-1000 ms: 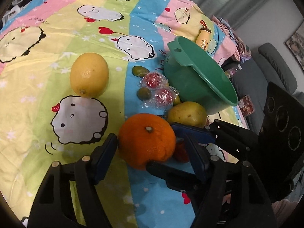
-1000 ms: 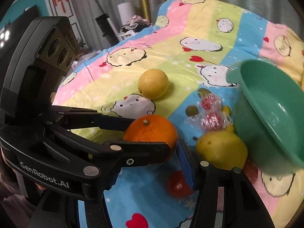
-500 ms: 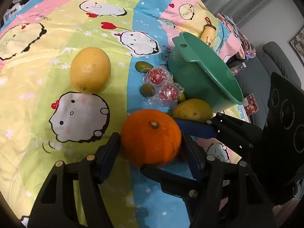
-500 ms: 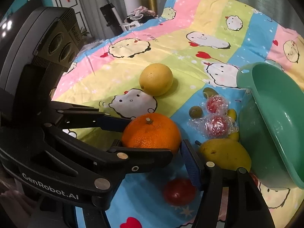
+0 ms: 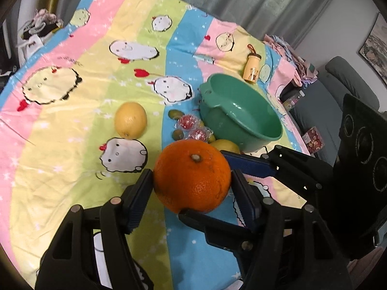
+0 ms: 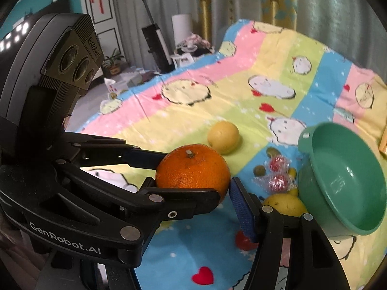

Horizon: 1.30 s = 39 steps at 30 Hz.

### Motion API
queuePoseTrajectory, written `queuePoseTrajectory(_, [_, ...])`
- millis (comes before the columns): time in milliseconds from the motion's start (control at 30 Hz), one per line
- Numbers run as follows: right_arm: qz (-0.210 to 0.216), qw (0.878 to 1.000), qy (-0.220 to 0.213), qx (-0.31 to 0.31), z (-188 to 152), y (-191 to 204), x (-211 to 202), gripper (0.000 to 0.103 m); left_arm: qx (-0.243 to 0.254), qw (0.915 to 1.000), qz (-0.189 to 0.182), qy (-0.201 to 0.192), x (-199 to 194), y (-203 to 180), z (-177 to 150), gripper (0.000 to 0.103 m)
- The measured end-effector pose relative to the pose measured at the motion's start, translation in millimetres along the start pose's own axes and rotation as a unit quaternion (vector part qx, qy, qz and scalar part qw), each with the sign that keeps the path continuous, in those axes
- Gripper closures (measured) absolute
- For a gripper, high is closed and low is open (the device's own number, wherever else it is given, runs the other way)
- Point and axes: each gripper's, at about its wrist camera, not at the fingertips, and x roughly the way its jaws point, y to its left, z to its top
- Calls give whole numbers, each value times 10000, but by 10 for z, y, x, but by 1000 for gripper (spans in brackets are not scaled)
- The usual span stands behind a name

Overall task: Organize fruits
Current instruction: 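Carry the orange over the green basin and open the left tool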

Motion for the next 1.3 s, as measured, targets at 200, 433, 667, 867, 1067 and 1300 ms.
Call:
queuePoseTrajectory(200, [-45, 9997, -225, -14, 81, 17, -163, 38, 170, 9998, 28, -137, -101, -129, 93, 37])
queuePoseTrajectory(433, [-277, 9981, -539, 120, 131, -170, -392, 38, 505, 9983, -112, -256, -67, -375, 316, 37])
queuePoseTrajectory(667, [-492, 9949, -817, 338, 158, -499, -577, 38, 853, 9958, -202, -271, 78, -665, 537, 37])
queuePoseTrajectory(867, [-670, 9923, -887, 553, 84, -793, -638, 38, 1061, 9937, -344, -139, 308, -859, 646, 37])
queuePoseTrajectory(1067, [-846, 9896, -845, 794, -1, -1076, -663, 38, 1158, 9915, -582, 65, 627, -1030, 769, 37])
queuePoseTrajectory(1300, [-1018, 9861, -699, 1113, -105, -1464, -620, 38, 1177, 9887, -843, 383, 1045, -1163, 908, 37])
